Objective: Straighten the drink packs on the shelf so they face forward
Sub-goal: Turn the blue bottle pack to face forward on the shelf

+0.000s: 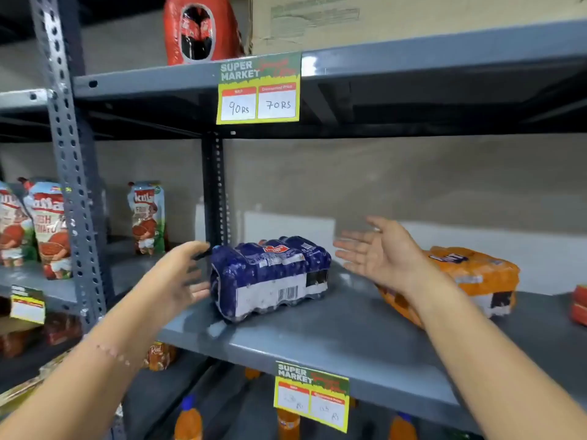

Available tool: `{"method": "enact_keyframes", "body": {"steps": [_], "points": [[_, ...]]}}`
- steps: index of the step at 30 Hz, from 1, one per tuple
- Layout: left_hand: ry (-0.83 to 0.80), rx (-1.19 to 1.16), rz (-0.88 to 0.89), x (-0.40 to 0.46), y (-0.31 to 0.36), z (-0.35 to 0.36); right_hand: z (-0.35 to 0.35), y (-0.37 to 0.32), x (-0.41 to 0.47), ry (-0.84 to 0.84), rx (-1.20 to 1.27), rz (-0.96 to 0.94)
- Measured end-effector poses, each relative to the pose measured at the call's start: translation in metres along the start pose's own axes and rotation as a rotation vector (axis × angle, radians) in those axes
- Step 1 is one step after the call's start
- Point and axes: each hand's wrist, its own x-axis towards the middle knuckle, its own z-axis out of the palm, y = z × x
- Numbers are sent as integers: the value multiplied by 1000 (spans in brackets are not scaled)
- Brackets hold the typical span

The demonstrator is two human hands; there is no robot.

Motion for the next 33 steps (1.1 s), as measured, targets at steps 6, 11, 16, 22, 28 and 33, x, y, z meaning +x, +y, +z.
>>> {"method": "enact_keyframes", "body": {"steps": [6, 11, 16, 22, 28, 33], "points": [[-121, 43, -134, 16, 9, 15, 26, -15, 66, 111, -501, 181], [-119, 203, -165, 34, 14, 28, 45, 7, 97, 3, -621, 258], [-105, 270, -11, 53, 8, 24, 47, 22, 97, 8, -642, 116], [-120, 322, 303, 54, -1, 21, 28, 35, 80, 103, -528, -189], [-199, 448, 486, 59, -21, 14, 6, 57, 61, 84, -550, -365], [-220, 491, 517, 66, -33, 13, -1, 64, 54, 77, -590, -373]]}}
